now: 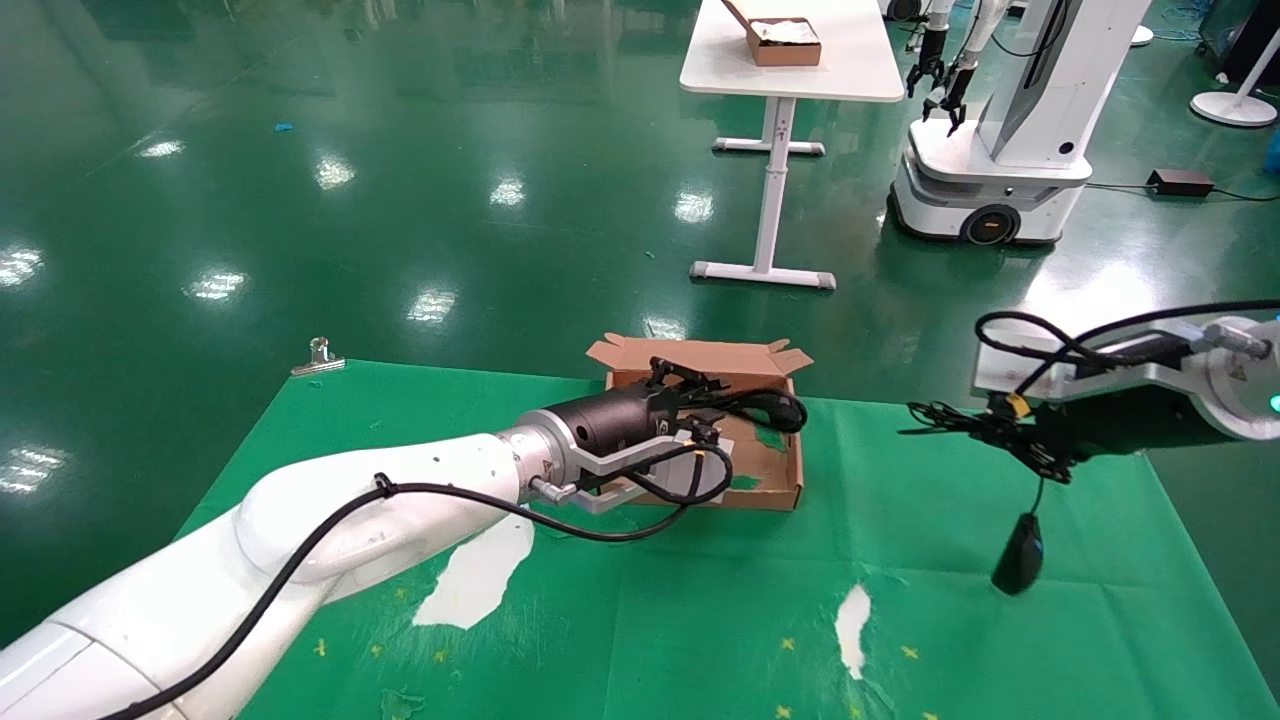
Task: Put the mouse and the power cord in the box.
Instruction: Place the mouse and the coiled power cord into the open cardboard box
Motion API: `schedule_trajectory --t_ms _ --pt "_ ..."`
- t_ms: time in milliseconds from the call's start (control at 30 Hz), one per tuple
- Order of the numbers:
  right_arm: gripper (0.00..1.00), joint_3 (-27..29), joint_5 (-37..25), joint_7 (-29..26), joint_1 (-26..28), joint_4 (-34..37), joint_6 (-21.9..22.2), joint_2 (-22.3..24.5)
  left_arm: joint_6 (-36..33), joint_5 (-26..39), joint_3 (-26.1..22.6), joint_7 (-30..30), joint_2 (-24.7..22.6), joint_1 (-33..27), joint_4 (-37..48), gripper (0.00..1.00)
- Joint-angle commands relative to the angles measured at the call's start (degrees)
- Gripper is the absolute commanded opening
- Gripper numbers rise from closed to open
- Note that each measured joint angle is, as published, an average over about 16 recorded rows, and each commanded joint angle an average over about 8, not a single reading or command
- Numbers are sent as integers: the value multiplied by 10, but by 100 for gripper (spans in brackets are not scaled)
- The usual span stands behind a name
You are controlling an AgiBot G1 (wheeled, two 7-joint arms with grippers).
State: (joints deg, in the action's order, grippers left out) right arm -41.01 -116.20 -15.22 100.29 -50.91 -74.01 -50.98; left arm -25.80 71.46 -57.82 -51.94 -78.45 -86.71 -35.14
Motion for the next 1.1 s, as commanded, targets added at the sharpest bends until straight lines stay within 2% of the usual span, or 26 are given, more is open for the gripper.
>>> schedule_trajectory --t_ms 33,333,600,833,1100 --pt "0 1 -1 -1 2 -5 2 -2 3 -19 -10 -12 0 -2 3 100" --pt "0 0 5 14 16 -16 6 -24 31 -94 -3 2 10 -48 105 100" --pt "0 1 15 38 25 -10 26 -61 39 -119 15 17 44 -94 219 100" --pt "0 0 25 78 33 33 59 -118 24 -121 17 21 75 -109 260 100" --pt "0 -1 40 130 28 125 126 -210 19 -118 15 25 73 -115 275 100"
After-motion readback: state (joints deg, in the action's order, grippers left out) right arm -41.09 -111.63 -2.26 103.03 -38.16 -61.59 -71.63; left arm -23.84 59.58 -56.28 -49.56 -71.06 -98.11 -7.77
